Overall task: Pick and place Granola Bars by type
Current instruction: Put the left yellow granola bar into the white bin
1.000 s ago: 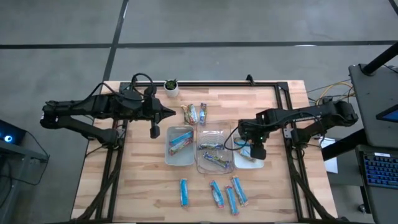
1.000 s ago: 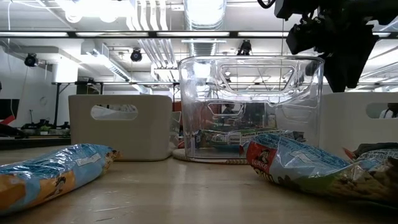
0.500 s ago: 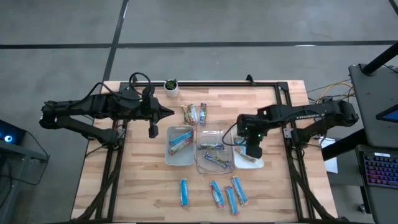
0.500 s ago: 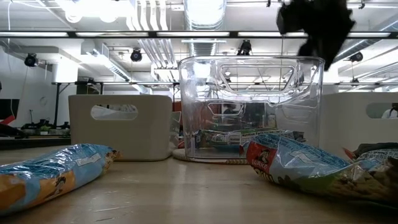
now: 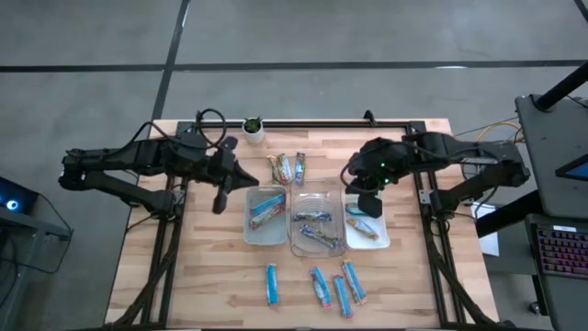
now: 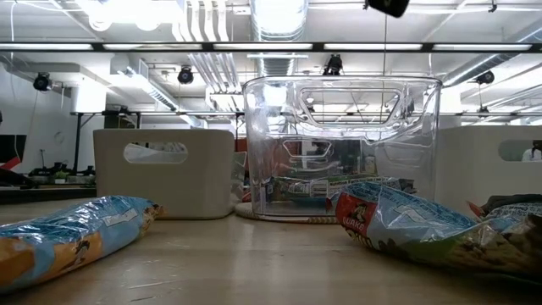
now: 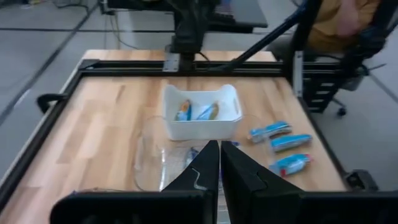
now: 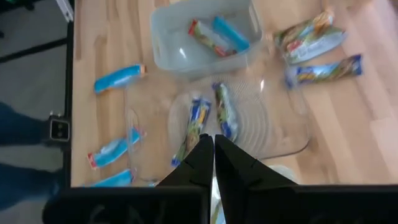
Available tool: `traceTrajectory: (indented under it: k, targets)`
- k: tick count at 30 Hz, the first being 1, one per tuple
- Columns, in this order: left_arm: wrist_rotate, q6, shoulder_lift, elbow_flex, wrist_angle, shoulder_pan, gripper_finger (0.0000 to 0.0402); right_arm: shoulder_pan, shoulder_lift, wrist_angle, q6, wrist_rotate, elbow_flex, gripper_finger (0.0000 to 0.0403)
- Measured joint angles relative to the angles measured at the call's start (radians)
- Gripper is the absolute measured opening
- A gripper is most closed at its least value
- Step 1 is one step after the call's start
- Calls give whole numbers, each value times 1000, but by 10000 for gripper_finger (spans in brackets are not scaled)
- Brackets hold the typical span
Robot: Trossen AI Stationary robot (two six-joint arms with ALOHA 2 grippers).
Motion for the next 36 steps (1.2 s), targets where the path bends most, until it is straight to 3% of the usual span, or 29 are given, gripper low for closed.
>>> traceTrajectory:
  k: [10,17,23,30,36]
  targets:
    - [82,-106,29,99,-4,-10,19,0,0,-5,-1,6,6,9]
    - [237,-167,103,229,-36,-19,94,0,0,-5,-1,25,6,9]
    - [286,-169,166,271,-36,-48,173,0,0,-5,20,25,5,9]
    - [348,-53,244,314,-56,-123,229,0,0,-10,47,25,5,9]
    - [330,146,323,457,-286,-185,234,0,0,-11,88,25,5,9]
